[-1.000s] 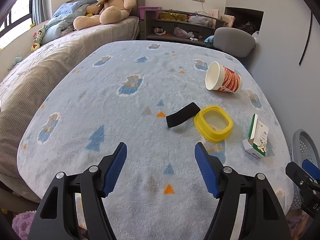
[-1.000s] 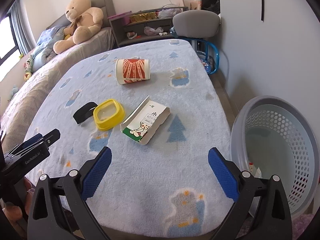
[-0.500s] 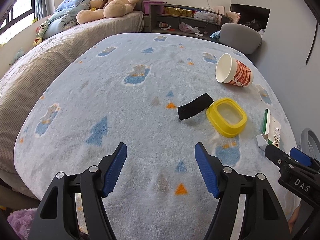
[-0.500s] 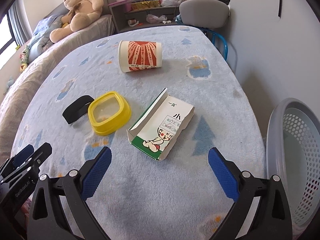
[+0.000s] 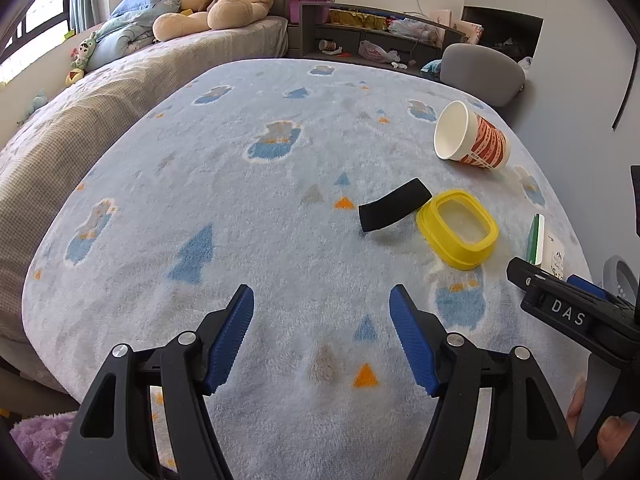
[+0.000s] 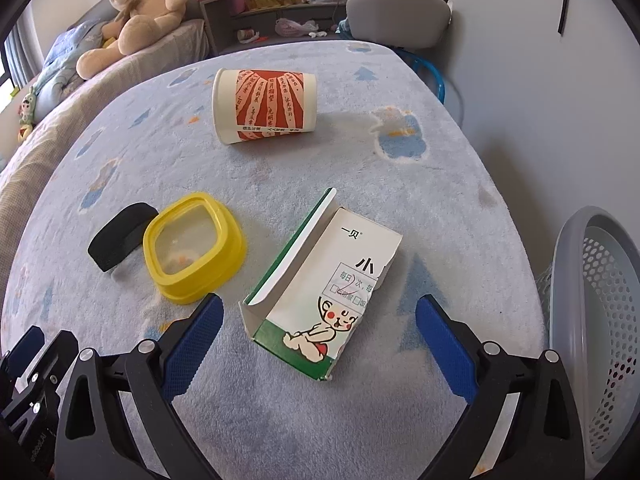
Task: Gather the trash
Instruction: 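Reach the right tool to the green-white milk carton and close on it, then grasp the yellow square lid with the left tool while the right tool holds the carton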
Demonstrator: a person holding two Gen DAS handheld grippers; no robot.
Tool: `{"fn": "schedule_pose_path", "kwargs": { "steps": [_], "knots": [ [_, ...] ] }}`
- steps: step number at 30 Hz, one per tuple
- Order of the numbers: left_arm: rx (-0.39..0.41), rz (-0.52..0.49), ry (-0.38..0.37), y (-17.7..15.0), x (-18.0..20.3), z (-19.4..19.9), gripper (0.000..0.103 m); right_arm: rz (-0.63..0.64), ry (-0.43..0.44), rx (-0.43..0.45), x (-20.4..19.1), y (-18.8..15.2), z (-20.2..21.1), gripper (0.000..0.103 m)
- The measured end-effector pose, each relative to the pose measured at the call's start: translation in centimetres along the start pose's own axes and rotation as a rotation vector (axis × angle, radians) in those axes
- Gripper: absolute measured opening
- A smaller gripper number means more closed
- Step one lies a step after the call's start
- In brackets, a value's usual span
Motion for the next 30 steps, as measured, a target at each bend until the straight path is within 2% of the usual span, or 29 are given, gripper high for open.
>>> {"fn": "schedule_pose_path", "kwargs": {
  "steps": [2,4,6,9,12,21,30],
  "knots": [
    [-0.003,0.001,-0.002,-0.1,0.1,-0.1,0.068,0.003,-0.013,-0.001,0.1,0.0,-0.3,0.089],
    [-0.007,0.000,-0.004,-0.2,0.1,-0.2,0.068,0.008,-0.020,-0.008,0.1,-0.1,-0.6,0.075],
    [-0.012,0.000,-0.008,-0.3,0.2,-0.2,0.068,0.016,-0.026,-0.005,0.2,-0.2,-0.6,0.070],
    [-0.017,0.001,-0.014,-0.4,0.3,-0.3,0.068,0.023,-0.022,0.010,0.3,-0.2,-0.2,0.054],
    [-0.020,-0.001,-0.017,-0.4,0.3,-0.3,0.068,0.018,0.003,0.021,0.7,-0.2,0.3,0.044],
    [-0.027,-0.024,-0.052,-0.2,2.2,0.2,0.068,0.017,0.076,0.060,1.8,-0.5,3.2,0.044],
    [-0.050,-0.032,-0.102,0.2,5.9,0.0,0.068,0.028,0.135,0.069,3.3,-1.5,6.1,0.044]
  ]
}}
Point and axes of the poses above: each gripper's, at about its wrist camera, not at the fingertips, and z roughly against the way its jaws point, x to its right, y to its top, the point moved 4 cm from there along -z, roughly the way its jaws point, and after that the axes turned 9 degrees about x, right-handed, at the moved point
